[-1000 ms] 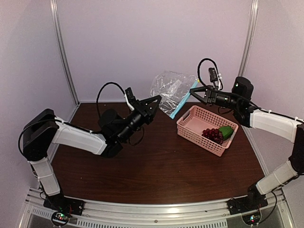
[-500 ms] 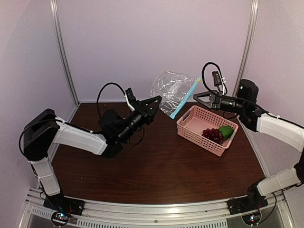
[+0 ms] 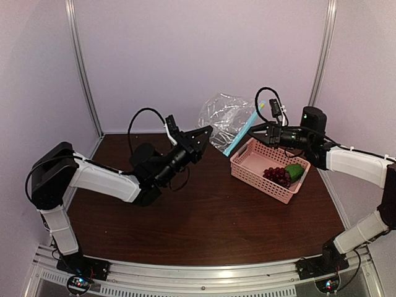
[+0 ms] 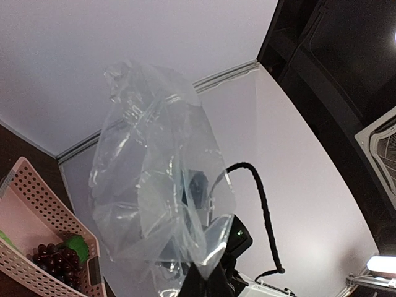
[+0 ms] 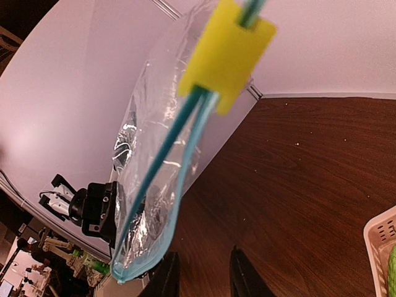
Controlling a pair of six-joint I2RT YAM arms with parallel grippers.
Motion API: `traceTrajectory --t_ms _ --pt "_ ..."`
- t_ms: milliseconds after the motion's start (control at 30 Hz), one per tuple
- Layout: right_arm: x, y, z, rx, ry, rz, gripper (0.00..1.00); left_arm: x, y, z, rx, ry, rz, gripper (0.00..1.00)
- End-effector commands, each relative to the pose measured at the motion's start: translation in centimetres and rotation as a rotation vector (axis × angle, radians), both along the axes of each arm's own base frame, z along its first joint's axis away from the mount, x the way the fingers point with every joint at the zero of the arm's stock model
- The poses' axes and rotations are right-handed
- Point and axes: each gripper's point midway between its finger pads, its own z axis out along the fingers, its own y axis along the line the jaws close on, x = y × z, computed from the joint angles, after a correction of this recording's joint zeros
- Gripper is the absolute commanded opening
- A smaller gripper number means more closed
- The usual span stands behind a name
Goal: Place the food in the zip-top bag and seal the zipper
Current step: Pass from the left arm to the right
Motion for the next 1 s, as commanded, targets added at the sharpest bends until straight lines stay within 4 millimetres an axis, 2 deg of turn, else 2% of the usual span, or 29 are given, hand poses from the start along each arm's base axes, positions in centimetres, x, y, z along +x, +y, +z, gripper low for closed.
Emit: traceTrajectory --t_ms 0,200,667,800,967 --pt "-0.7 0.4 2.7 0.055 -0.082 0.053 0.3 -1.0 0.5 2.5 -0.097 -0.071 -0.014 0.0" --pt "-3.0 0.4 4.0 0.111 -0.129 0.124 0.36 -0.9 0.3 2.2 -0.089 -0.069 -0.016 0.0" --pt "-3.6 -0.2 4.2 0.116 -0.121 0.146 0.36 -1.2 0.7 2.7 -0.115 -0.081 -0.024 0.0" --pt "-3.3 -1.3 4.2 0.118 -0.119 0.107 0.37 -1.4 0.6 2.8 -0.117 -0.084 -0.035 0.0" --pt "-1.6 -2.0 2.8 0.084 -0.085 0.042 0.33 -1.5 0.6 3.0 -0.124 -0.089 -0.041 0.0"
